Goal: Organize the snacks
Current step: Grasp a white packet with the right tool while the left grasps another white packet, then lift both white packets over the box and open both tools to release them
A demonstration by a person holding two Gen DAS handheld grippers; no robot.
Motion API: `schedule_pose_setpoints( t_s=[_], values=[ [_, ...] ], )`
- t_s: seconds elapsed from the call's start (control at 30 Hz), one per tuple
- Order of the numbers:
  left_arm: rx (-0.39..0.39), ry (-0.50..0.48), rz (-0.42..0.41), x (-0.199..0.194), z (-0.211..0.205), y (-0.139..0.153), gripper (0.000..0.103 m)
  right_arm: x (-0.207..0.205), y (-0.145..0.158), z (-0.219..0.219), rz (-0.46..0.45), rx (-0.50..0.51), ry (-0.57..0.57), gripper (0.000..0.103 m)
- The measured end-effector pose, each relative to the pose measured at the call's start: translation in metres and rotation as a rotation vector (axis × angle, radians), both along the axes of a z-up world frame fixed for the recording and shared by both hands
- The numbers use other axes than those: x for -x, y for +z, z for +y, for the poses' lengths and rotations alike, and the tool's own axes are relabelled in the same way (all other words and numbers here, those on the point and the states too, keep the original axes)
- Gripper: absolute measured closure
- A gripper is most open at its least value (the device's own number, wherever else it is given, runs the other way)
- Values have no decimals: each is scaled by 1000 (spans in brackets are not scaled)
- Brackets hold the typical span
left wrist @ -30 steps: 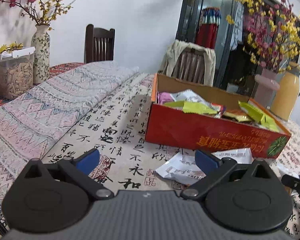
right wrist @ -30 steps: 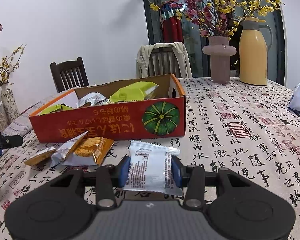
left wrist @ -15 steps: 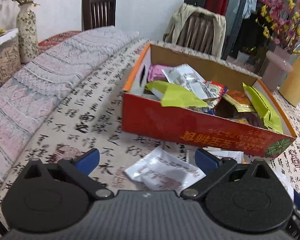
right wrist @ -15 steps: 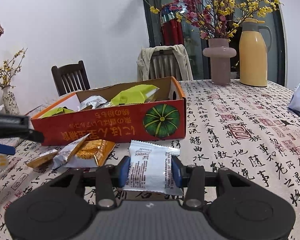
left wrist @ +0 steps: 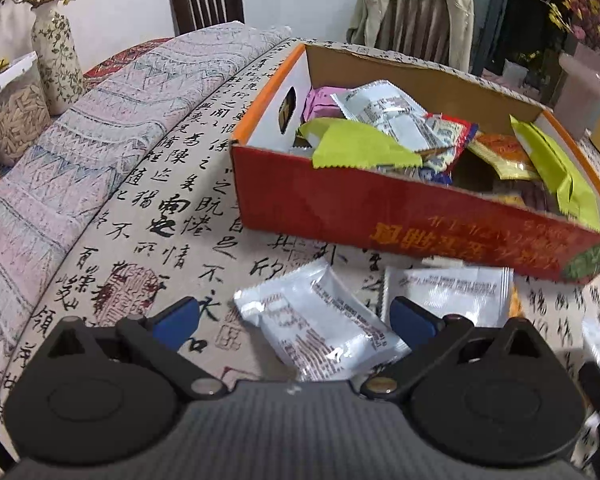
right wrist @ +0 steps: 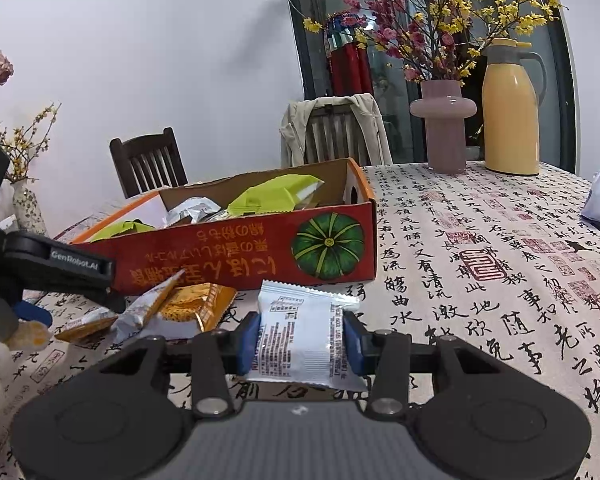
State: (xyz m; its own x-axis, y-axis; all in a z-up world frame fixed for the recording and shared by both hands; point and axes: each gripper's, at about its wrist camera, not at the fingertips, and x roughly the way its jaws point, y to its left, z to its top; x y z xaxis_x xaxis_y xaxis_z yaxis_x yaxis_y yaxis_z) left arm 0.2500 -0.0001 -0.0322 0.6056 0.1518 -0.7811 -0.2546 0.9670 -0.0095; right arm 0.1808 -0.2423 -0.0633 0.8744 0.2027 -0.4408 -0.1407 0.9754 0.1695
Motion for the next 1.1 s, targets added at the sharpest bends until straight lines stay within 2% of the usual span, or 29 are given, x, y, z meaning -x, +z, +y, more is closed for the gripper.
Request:
schedule_pose_setpoints(
  t_s=[0.23, 0.33, 0.4, 0.43, 0.47, 0.5, 0.9, 1.1],
  values=[
    [-38, -31, 7, 13, 11, -13, 5, 1, 0, 0, -2, -2, 2, 60],
    [-35, -42, -24, 18, 15, -15, 10, 1, 0, 0, -1, -1, 2, 60],
    [-39, -69, -52, 22, 13, -13, 30, 1, 0, 0, -1, 0, 1, 60],
    [-42, -95, -67, 24, 11, -12, 36, 1, 0, 0, 0, 0, 1, 60],
    [-44, -117, -79, 27, 10, -11, 52, 1, 0, 1, 0, 1, 1, 60],
    [-49, -136, -92, 29, 8, -10, 54, 1, 0, 1, 0, 1, 2, 60],
    [-23, -167, -188, 59, 19, -11, 58, -1, 0, 2, 1, 10, 18, 60],
    [-12, -201, -268, 75, 16, 8, 58, 4, 3, 5, -26, 34, 24, 60]
  ],
)
